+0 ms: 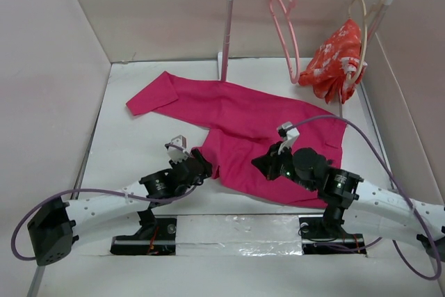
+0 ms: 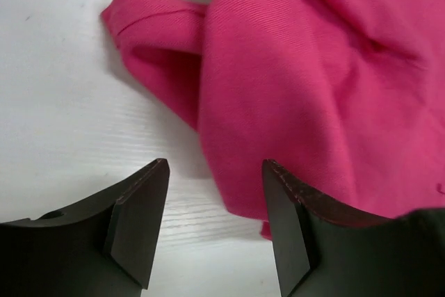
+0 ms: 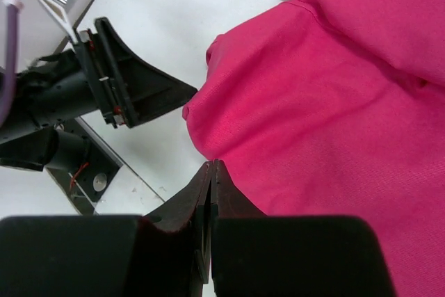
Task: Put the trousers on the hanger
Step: Flatten out the trousers at the center of the board.
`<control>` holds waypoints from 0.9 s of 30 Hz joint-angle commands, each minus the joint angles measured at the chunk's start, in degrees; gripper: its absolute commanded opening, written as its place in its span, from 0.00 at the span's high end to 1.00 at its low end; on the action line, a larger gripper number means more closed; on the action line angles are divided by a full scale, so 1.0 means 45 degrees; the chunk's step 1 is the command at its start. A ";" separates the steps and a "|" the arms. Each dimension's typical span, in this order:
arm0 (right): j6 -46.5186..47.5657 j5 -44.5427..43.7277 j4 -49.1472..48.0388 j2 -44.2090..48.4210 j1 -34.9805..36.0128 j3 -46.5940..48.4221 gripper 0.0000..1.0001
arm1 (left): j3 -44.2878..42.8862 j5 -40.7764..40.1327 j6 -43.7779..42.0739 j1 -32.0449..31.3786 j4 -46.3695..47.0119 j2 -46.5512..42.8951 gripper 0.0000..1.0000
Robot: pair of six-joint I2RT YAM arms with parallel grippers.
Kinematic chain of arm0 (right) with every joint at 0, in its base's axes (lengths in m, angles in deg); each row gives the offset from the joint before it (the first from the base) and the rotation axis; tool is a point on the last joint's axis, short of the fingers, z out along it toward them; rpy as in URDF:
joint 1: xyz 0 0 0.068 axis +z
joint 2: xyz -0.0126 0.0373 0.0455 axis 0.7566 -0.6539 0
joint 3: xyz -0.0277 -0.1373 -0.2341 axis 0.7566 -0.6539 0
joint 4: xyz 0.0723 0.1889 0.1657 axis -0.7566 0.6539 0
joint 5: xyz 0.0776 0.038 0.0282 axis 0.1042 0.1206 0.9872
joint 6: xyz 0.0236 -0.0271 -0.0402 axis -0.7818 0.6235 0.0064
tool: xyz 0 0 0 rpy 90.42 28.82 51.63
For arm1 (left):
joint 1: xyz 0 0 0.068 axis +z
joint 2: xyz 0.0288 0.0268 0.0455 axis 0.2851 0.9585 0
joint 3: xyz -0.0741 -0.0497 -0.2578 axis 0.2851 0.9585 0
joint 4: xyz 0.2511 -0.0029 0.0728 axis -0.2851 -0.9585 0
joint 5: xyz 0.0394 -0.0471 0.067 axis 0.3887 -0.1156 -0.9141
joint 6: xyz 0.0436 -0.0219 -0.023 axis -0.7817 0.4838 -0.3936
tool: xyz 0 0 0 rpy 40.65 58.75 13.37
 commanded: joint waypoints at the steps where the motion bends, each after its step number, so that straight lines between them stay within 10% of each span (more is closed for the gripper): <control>1: -0.0297 -0.1122 -0.0656 -0.0389 0.0546 0.0009 0.97 | 0.0182 -0.0266 0.1211 -0.0047 -0.0411 0.0649 0.47; 13: -0.0883 -0.1494 -0.1827 -0.1034 0.0704 -0.1143 0.74 | -0.0169 0.0515 -0.0115 -0.0047 0.2985 0.2681 0.41; 16: -0.0922 -0.1533 -0.1789 -0.1327 0.0704 -0.1085 0.74 | -0.0326 0.0397 -0.0193 -0.0047 0.3630 0.3267 0.50; 21: -0.0942 -0.1377 -0.1769 -0.1348 0.0704 -0.1084 0.76 | -0.1008 -0.0149 -0.0408 -0.0047 0.3381 0.3581 0.97; 27: -0.0903 -0.1805 -0.1750 -0.1211 0.0704 -0.1397 0.76 | -0.3292 -0.2081 -0.1111 -0.0047 -0.1652 0.1495 1.00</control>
